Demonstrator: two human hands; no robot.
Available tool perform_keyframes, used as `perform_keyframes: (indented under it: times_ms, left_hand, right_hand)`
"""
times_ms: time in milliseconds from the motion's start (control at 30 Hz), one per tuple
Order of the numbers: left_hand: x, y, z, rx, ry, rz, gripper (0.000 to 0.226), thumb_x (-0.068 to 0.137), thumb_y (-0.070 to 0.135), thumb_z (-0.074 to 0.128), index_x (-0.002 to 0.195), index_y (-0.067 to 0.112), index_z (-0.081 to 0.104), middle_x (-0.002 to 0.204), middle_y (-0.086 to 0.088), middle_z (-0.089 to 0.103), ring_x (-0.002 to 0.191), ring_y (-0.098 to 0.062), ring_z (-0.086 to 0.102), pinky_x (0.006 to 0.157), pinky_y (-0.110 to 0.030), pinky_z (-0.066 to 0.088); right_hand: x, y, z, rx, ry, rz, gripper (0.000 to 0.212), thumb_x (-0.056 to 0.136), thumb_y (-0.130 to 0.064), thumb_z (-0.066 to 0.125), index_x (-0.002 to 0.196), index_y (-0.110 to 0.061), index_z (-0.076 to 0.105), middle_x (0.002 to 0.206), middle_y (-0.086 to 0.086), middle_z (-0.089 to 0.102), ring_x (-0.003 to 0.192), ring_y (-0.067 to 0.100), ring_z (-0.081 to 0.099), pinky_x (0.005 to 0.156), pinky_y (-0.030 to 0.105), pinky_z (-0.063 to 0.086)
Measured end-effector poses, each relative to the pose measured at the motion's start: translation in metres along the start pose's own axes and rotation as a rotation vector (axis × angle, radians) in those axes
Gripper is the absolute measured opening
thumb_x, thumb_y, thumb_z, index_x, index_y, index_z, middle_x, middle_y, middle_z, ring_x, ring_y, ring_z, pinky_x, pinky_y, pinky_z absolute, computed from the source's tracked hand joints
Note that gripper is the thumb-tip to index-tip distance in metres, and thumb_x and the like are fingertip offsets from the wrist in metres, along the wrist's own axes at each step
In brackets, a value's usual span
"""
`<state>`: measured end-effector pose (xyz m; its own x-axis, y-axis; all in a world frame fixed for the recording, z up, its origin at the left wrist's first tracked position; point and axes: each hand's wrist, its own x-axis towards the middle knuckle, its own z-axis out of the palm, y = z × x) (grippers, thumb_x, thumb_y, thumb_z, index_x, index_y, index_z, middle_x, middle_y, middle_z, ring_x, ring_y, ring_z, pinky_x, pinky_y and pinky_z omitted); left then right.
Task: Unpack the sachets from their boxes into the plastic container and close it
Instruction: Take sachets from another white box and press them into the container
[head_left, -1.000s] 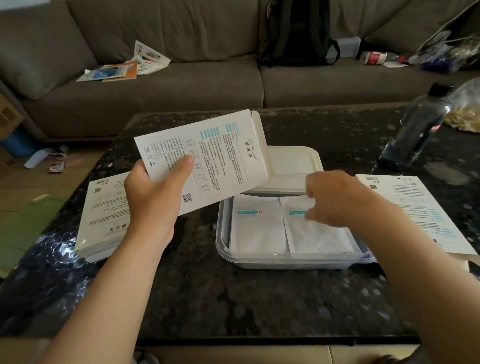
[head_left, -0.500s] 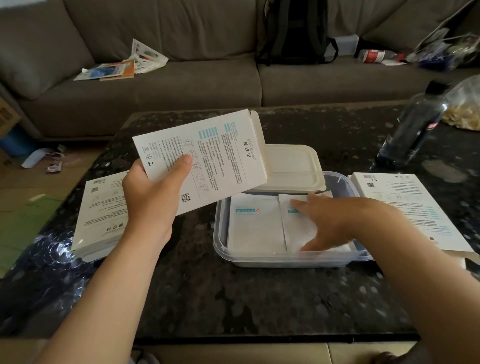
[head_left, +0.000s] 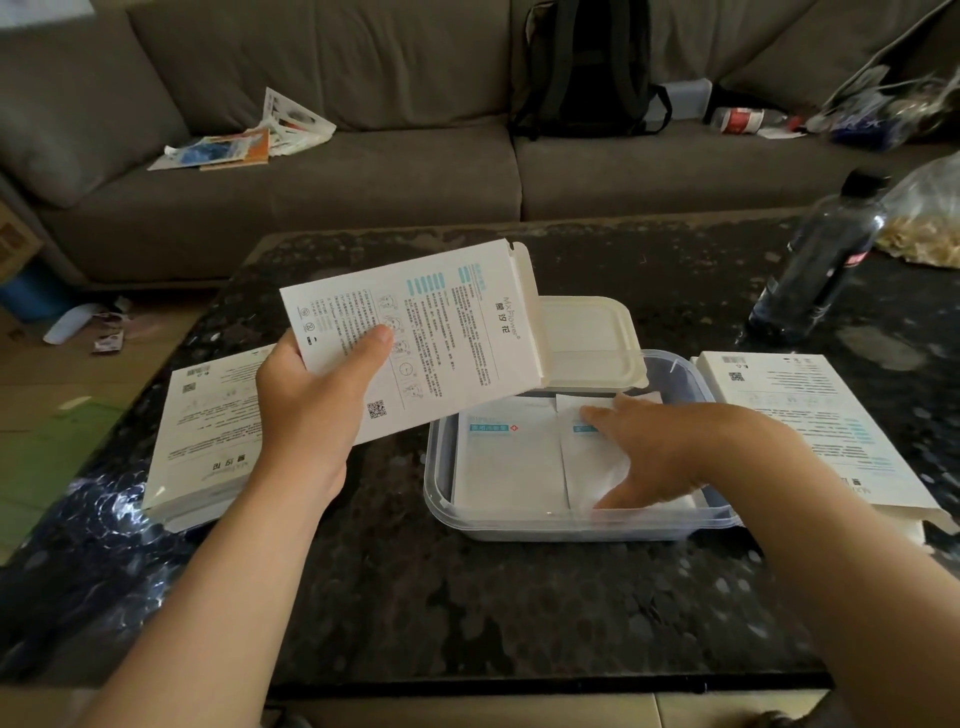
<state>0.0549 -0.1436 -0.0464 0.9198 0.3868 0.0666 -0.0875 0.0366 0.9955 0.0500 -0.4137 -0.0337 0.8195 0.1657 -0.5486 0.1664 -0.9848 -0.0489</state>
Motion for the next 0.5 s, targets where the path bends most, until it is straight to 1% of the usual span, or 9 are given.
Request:
perform_keyframes:
  times_ms: [33,100,167,200,233,300,400,500]
  left_hand:
    - [0.000,0.000,0.001,0.001,-0.006,0.002,0.023,0.091,0.021,0.081,0.112,0.027,0.073,0.103,0.015,0.080,0.094,-0.003,0.077,0.066,-0.023,0.063]
    - [0.000,0.000,0.001,0.001,-0.017,0.002,0.024,0.091,0.022,0.081,0.113,0.026,0.074,0.105,0.014,0.080,0.096,-0.005,0.077,0.072,-0.029,0.064]
    - [0.000,0.000,0.003,0.006,-0.040,-0.004,0.023,0.091,0.022,0.081,0.112,0.027,0.075,0.107,0.013,0.080,0.099,-0.008,0.077,0.078,-0.035,0.064]
    - [0.000,-0.001,0.003,0.012,-0.056,-0.008,0.023,0.091,0.022,0.081,0.112,0.027,0.075,0.108,0.011,0.080,0.100,-0.010,0.077,0.080,-0.037,0.064]
    - [-0.001,-0.001,0.004,0.017,-0.074,-0.013,0.023,0.091,0.022,0.081,0.112,0.027,0.076,0.109,0.010,0.080,0.101,-0.012,0.077,0.082,-0.040,0.064]
    - [-0.003,-0.001,0.005,0.026,-0.107,-0.018,0.023,0.091,0.023,0.081,0.113,0.026,0.076,0.110,0.009,0.080,0.103,-0.014,0.077,0.086,-0.044,0.063]
    - [-0.004,0.000,0.004,0.031,-0.127,-0.012,0.022,0.091,0.023,0.080,0.112,0.026,0.076,0.111,0.009,0.080,0.103,-0.015,0.077,0.088,-0.046,0.063]
    - [-0.005,0.002,0.004,0.018,-0.142,-0.011,0.023,0.092,0.022,0.079,0.114,0.025,0.075,0.112,0.008,0.080,0.104,-0.015,0.077,0.090,-0.047,0.062]
  right_hand:
    - [-0.004,-0.001,-0.007,0.065,0.064,-0.018,0.091,0.079,-0.062,0.072,0.153,-0.033,0.028,0.154,-0.005,0.041,0.137,0.022,0.045,0.111,0.041,0.041]
    - [-0.011,-0.003,-0.023,0.247,0.304,-0.091,0.064,0.084,-0.048,0.074,0.139,-0.029,0.048,0.134,-0.008,0.058,0.122,0.017,0.058,0.104,0.038,0.050]
    - [-0.017,-0.009,-0.037,0.538,0.571,-0.158,0.031,0.090,-0.029,0.070,0.119,-0.026,0.062,0.108,-0.008,0.069,0.098,0.014,0.068,0.089,0.035,0.059]
    - [-0.019,-0.013,-0.041,0.713,0.638,-0.179,0.021,0.092,-0.023,0.068,0.112,-0.024,0.064,0.099,-0.007,0.070,0.088,0.014,0.070,0.082,0.033,0.061]
    - [-0.020,-0.018,-0.042,0.881,0.640,-0.193,0.016,0.094,-0.019,0.067,0.110,-0.021,0.064,0.097,-0.005,0.071,0.084,0.016,0.072,0.077,0.031,0.062]
    - [-0.021,-0.023,-0.041,1.117,0.557,-0.196,0.015,0.095,-0.015,0.065,0.110,-0.016,0.062,0.100,-0.001,0.072,0.086,0.021,0.072,0.073,0.030,0.062]
    - [-0.020,-0.025,-0.038,1.279,0.484,-0.196,0.014,0.096,-0.010,0.064,0.110,-0.010,0.063,0.103,0.003,0.072,0.090,0.027,0.071,0.069,0.030,0.060]
    - [-0.021,-0.023,-0.039,1.380,0.443,-0.209,0.012,0.096,-0.009,0.063,0.108,-0.007,0.065,0.106,0.005,0.071,0.094,0.030,0.069,0.070,0.034,0.060]
